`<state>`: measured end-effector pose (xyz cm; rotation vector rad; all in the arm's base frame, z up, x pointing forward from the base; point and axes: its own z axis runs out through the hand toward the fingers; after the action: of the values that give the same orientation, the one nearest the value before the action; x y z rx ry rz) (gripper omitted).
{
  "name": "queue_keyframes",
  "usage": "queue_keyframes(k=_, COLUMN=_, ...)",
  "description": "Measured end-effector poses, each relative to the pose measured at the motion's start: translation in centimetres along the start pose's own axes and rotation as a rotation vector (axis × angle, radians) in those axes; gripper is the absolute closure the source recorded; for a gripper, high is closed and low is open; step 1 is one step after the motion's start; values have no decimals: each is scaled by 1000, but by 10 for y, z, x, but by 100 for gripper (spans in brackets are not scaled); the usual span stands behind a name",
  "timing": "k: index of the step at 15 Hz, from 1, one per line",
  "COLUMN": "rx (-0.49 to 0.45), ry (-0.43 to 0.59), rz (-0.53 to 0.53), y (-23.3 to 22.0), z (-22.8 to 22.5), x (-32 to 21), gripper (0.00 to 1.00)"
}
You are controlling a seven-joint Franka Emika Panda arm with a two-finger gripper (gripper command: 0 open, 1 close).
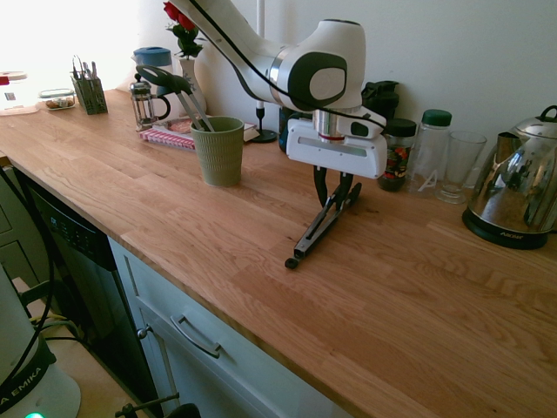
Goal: Put the tongs back in the holder
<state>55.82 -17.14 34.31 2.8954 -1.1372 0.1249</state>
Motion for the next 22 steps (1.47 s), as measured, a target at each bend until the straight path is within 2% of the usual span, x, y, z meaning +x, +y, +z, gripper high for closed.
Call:
queue_keyframes(k=9, rx=-6, ry=-1, rz=14, y=7, z=2, x=4, gripper=100)
queue_keyframes(k=11, rx=7, ry=19, rz=27, y=12, z=-14, x=11, gripper=100)
queue_keyframes(k=15, rx=67, ry=67, rz=56, y=23, z=-114, x=21, gripper=100)
queue_keyframes(k=22, rx=162, ry=142, rz=35, y=39, z=-249, x=-24, gripper=100)
